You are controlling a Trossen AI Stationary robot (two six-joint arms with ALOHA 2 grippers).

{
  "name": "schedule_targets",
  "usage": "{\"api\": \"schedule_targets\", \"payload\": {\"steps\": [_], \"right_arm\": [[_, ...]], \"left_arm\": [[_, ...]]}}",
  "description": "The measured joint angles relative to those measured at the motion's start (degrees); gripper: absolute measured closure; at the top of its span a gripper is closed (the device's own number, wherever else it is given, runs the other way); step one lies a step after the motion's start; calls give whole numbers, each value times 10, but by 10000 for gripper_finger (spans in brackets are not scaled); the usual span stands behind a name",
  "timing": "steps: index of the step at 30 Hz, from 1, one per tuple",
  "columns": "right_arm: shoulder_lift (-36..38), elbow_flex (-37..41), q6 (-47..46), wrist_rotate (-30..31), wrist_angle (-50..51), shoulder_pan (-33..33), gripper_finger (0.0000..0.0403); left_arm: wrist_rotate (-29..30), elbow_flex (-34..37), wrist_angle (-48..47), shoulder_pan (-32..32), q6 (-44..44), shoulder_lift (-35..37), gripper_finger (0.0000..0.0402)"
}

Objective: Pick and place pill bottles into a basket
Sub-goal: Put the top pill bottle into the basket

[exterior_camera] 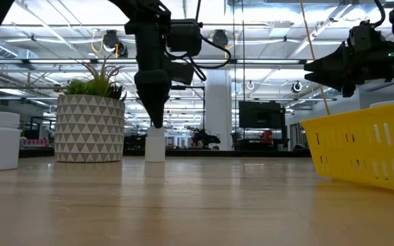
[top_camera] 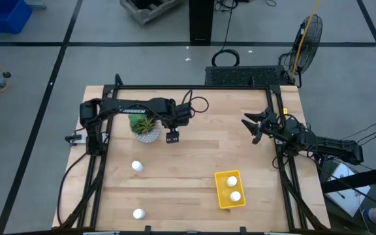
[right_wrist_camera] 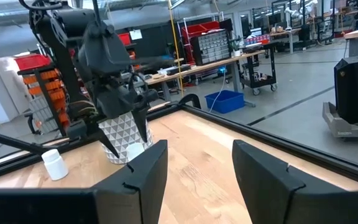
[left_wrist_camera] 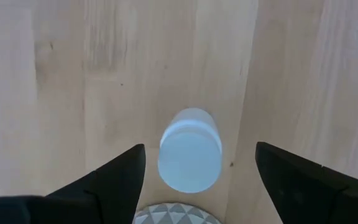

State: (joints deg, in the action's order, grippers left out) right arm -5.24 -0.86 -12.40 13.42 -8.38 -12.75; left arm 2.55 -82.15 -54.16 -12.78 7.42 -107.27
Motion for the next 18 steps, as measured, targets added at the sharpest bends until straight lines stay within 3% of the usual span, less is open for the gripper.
{"api": "schedule_targets", "payload": {"steps": [18], "right_arm": [[0,0,0,0,0,0,230]], "left_arm": [[-12,6,9,-1,-4,-6,105]]}}
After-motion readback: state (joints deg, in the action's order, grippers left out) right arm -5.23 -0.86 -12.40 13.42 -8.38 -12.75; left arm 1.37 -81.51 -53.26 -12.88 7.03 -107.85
